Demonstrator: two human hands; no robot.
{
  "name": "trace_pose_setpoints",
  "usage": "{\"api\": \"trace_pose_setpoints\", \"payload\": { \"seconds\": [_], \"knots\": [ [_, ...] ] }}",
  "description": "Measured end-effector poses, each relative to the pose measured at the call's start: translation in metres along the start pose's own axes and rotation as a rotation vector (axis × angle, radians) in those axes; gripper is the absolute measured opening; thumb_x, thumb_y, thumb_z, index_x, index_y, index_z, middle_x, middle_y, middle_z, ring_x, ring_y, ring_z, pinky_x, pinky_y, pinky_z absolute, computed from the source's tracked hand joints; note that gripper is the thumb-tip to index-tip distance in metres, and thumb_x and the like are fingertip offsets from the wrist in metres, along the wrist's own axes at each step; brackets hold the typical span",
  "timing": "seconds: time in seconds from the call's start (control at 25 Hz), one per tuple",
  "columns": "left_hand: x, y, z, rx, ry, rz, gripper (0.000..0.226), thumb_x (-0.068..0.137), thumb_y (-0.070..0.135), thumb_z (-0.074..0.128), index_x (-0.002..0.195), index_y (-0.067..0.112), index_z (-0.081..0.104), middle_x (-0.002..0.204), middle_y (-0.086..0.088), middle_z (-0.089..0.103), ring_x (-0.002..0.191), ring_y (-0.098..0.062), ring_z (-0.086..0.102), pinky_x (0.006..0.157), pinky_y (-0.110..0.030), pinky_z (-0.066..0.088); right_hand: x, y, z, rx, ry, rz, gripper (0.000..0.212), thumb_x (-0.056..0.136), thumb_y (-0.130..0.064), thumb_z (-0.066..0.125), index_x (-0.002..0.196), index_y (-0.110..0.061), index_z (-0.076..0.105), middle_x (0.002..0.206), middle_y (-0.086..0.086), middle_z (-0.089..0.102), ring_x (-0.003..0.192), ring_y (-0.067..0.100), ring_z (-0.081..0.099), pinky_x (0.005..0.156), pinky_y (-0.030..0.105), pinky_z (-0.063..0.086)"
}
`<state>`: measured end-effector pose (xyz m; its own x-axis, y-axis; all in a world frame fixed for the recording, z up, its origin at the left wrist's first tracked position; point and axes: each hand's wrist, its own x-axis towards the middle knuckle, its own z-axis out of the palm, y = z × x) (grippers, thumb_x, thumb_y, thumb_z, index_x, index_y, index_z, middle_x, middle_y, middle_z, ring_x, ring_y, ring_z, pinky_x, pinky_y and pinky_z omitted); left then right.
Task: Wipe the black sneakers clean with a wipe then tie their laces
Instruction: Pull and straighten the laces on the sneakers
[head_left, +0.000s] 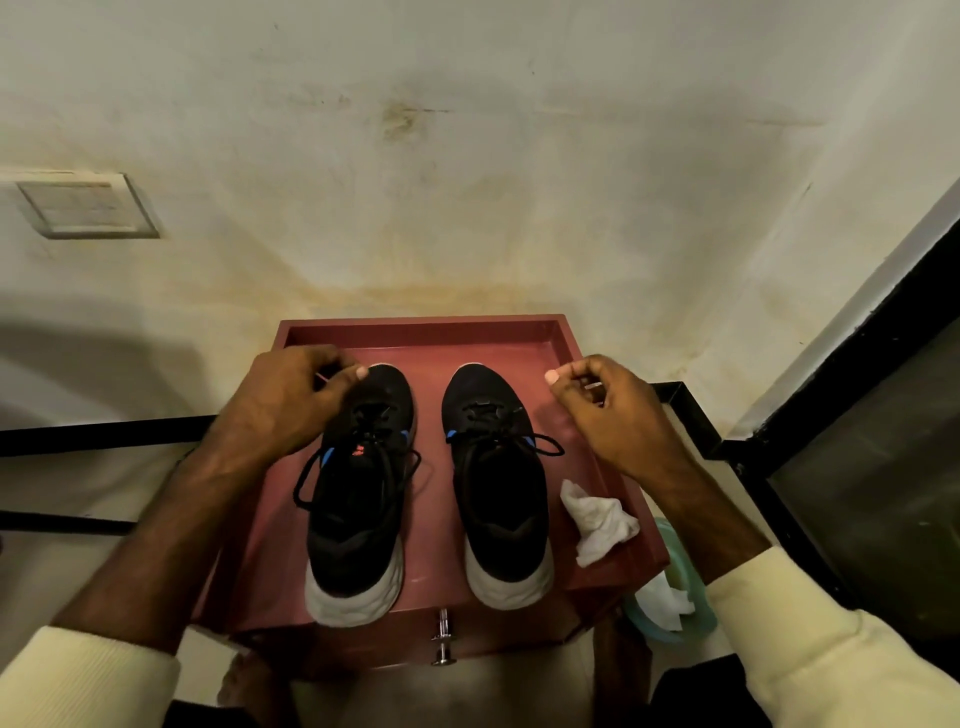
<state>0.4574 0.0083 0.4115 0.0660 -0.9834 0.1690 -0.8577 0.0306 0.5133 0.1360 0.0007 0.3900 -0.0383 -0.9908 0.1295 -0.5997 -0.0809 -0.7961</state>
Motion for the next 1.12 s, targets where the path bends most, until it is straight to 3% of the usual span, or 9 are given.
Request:
{"api": "trace_pose_setpoints", "payload": {
  "seconds": [0.16,0.28,0.4,0.64,0.72,0.8,0.92,1.0,1.12],
  "knots": [
    [-0.006,-0.013,-0.003,0.058,-0.107,-0.063,0.025,0.099,0.041,0.063,0.104,0.021,0.077,0.088,0.007,0.067,0.082,-0.011,0.063,0.076,-0.027,0.045,-0.004,-0.007,0.020,-0.044,-0.189,-0.163,0.019,0.095,-0.044,0.071,0.095,-0.025,0.072,0.088,-0.004,0.071,0.079,0.008,0.066,0.070,0.017,0.054],
    [-0.011,-0.021,-0.011,0.074,-0.177,-0.075,0.027,0.097,0.045,0.062,0.102,0.023,0.076,0.083,0.012,0.065,0.086,-0.012,0.064,0.082,-0.030,0.051,-0.009,-0.014,0.035,-0.130,-0.129,-0.321,0.015,0.097,-0.044,0.067,0.094,-0.029,0.069,0.090,-0.011,0.067,0.084,0.008,0.064,0.075,0.030,0.056],
    [-0.020,-0.032,-0.022,-0.006,-0.345,-0.131,0.034,0.090,0.059,0.064,0.095,0.026,0.075,0.086,0.010,0.071,0.088,-0.010,0.069,0.072,-0.022,0.050,-0.019,-0.033,0.060,-0.035,-0.198,-0.412,0.016,0.100,-0.039,0.066,0.095,-0.024,0.070,0.085,-0.011,0.066,0.079,0.009,0.064,0.070,0.024,0.055],
    [-0.027,-0.043,-0.025,-0.164,-0.532,-0.166,0.018,0.083,0.038,0.082,0.095,0.028,0.076,0.083,0.006,0.076,0.077,-0.004,0.070,0.069,-0.017,0.048,-0.029,-0.052,0.113,-0.186,-0.339,-0.265,0.045,0.089,-0.061,0.066,0.119,-0.027,0.066,0.093,-0.015,0.074,0.084,0.004,0.069,0.087,0.032,0.054],
    [-0.029,-0.046,-0.029,-0.185,-0.481,-0.160,0.009,0.090,0.034,0.076,0.092,0.025,0.076,0.077,0.009,0.075,0.071,0.001,0.069,0.067,-0.016,0.050,-0.021,-0.055,0.114,-0.067,-0.449,-0.197,0.034,0.092,-0.041,0.075,0.121,-0.023,0.069,0.087,-0.011,0.076,0.084,0.004,0.072,0.088,0.031,0.056],
    [-0.029,-0.050,-0.031,-0.183,-0.422,-0.189,0.019,0.096,0.036,0.068,0.087,0.021,0.075,0.076,0.006,0.075,0.073,-0.003,0.072,0.072,-0.024,0.056,-0.013,-0.058,0.109,0.112,-0.530,-0.118,0.023,0.097,-0.021,0.072,0.120,-0.017,0.072,0.085,-0.001,0.078,0.083,0.004,0.072,0.086,0.024,0.056],
    [-0.029,-0.057,-0.036,-0.162,-0.440,-0.246,0.026,0.097,0.042,0.065,0.081,0.024,0.075,0.080,-0.001,0.077,0.085,-0.026,0.075,0.085,-0.044,0.062,-0.006,-0.059,0.106,0.219,-0.517,-0.034,0.020,0.104,-0.015,0.059,0.114,-0.020,0.075,0.091,0.015,0.077,0.076,0.014,0.065,0.081,0.028,0.053],
    [-0.029,-0.062,-0.039,-0.121,-0.478,-0.269,0.026,0.097,0.043,0.064,0.080,0.026,0.075,0.080,-0.004,0.075,0.081,-0.031,0.072,0.086,-0.050,0.062,-0.004,-0.059,0.106,0.197,-0.497,-0.017,0.025,0.106,-0.015,0.054,0.106,-0.025,0.077,0.078,0.015,0.067,0.069,0.023,0.053,0.070,0.037,0.046],
    [-0.028,-0.063,-0.045,-0.035,-0.500,-0.306,0.025,0.098,0.043,0.063,0.085,0.024,0.073,0.078,-0.003,0.069,0.068,-0.015,0.062,0.067,-0.031,0.058,0.003,-0.057,0.097,0.214,-0.461,0.008,0.025,0.105,-0.015,0.056,0.099,-0.027,0.077,0.060,0.003,0.056,0.055,0.015,0.045,0.062,0.034,0.044]
  ]
}}
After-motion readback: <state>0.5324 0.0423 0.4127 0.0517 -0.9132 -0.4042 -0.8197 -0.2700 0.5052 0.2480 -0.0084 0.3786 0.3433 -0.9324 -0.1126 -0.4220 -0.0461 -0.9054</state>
